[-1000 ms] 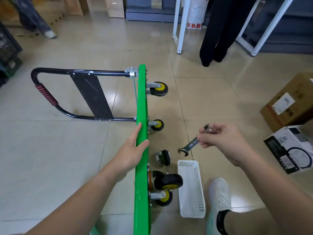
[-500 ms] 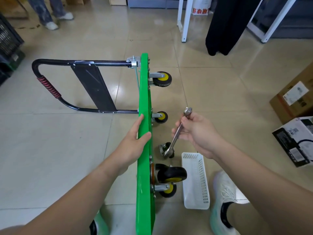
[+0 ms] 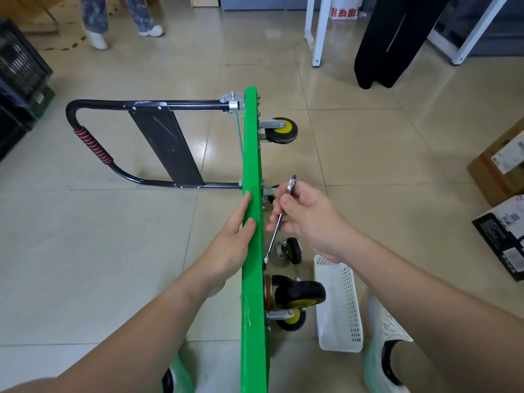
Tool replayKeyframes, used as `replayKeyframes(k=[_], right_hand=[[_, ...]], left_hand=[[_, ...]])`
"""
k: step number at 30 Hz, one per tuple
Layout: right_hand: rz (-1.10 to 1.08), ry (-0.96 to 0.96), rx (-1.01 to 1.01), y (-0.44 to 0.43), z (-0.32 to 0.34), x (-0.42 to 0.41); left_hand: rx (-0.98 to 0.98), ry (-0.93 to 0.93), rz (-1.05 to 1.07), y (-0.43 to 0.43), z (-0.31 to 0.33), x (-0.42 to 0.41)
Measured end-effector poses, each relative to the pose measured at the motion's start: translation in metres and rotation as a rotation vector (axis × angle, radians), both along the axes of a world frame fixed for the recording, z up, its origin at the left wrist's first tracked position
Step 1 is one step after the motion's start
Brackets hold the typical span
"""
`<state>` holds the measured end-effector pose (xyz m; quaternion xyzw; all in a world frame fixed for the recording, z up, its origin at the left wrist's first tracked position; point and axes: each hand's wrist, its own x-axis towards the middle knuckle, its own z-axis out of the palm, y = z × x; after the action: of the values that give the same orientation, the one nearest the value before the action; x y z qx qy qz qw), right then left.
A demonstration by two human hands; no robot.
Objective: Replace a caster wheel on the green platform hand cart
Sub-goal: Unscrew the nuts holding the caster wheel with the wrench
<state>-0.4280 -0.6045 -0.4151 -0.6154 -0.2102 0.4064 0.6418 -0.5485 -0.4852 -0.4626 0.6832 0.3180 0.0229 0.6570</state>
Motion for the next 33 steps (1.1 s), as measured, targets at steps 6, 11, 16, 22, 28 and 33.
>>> replayKeyframes(k=[6, 11, 16, 22, 28, 33], right_hand=[[0.039, -0.082, -0.001, 0.006, -0.002, -0.006], [-0.003, -0.109, -0.023, 0.011, -0.006, -0.012], [-0.037, -0.215, -0.116, 0.015, -0.009, -0.015], [-0.079, -0.282, -0.144, 0.015, -0.010, -0.015], [-0.114, -0.191, -0.151, 0.019, -0.010, -0.015], [-0.036, -0.229, -0.201, 0.019, -0.009, -0.009]], left_hand=[[-0.016, 0.018, 0.009, 0.002, 0.001, -0.001], [-0.014, 0.003, 0.012, 0.001, 0.003, -0.001], [-0.002, -0.006, 0.004, -0.001, 0.003, -0.002], [-0.020, -0.028, 0.009, -0.003, 0.008, -0.001], [-0.032, -0.047, 0.042, -0.005, 0.006, 0.000], [-0.033, -0.054, 0.092, -0.013, 0.000, -0.001]])
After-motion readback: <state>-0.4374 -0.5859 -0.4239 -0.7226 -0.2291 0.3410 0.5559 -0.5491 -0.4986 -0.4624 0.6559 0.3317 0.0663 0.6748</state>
